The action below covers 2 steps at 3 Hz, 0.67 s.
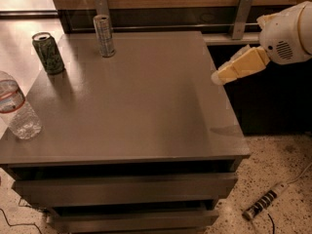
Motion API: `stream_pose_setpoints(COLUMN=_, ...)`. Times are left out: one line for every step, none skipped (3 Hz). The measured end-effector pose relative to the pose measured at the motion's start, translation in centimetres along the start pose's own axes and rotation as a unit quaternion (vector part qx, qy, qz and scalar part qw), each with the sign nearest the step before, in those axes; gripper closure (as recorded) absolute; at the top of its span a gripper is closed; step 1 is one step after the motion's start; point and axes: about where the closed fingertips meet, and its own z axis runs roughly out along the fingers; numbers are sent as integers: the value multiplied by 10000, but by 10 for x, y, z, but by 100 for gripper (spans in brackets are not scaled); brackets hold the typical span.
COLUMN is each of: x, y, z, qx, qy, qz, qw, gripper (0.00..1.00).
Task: Move redbull can near water bottle
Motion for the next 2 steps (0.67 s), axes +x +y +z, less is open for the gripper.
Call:
stream_pose_setpoints(x=-33, y=-23, z=27, qx=162, qy=-1115, qz=301, qw=9932, gripper=0)
stream_pose_setpoints(x=-84, y=-11, z=50, qx=116, qy=-2084, qz=344, qw=9774, gripper=0)
